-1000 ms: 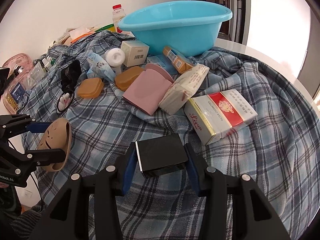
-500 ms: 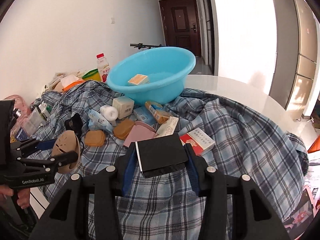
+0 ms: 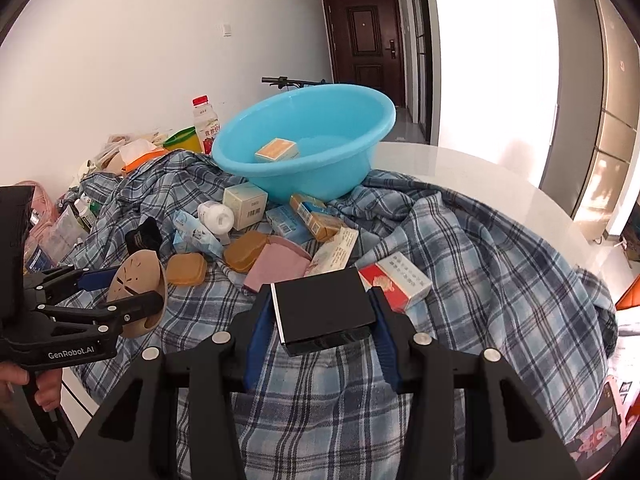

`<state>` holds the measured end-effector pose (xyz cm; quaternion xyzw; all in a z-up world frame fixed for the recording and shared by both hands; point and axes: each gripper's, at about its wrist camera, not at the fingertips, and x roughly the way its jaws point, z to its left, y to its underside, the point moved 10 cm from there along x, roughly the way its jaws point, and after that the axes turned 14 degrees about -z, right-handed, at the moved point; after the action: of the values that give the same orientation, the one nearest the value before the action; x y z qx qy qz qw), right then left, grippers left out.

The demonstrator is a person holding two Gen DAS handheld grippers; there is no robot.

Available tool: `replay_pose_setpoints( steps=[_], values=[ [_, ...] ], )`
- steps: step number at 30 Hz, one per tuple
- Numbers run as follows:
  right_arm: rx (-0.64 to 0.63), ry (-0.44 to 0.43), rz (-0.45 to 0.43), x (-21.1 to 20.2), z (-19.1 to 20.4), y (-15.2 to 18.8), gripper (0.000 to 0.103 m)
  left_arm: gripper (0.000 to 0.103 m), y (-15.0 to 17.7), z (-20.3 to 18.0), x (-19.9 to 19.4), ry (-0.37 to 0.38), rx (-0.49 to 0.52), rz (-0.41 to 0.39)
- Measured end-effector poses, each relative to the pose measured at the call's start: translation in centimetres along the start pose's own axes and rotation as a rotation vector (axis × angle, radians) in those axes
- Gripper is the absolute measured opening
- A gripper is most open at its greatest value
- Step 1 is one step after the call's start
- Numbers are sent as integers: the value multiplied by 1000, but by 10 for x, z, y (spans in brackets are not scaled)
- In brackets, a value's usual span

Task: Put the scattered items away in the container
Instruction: 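Carry the tan lid and black box over the blue basin with both tools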

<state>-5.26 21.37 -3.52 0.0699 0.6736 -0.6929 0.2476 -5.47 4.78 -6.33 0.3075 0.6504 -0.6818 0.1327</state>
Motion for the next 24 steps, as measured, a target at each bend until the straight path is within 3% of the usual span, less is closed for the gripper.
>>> replay_pose_setpoints(
  steps=[4,9,13,15,19,24],
  values=[
    [-52,1,-25,26,0,-34,45,71,-26,2,17,10,22,-8],
    [-16,-7,-30,83,-8,-94,45,71,-97,7,46,69,-19,-40],
    [19,30,-44,133,-18,-148,45,71,-164,28,86,-16,-18,-78],
    [24,63,-10,164,-24,-168,45,70,-196,41,106,-44,-75,-89],
    [9,157,88,214,-39,-188,45,70,-238,53,157,-30,-145,-20],
    [70,113,148,232,-37,-192,45,70,-250,58,185,-51,-171,42]
  ],
)
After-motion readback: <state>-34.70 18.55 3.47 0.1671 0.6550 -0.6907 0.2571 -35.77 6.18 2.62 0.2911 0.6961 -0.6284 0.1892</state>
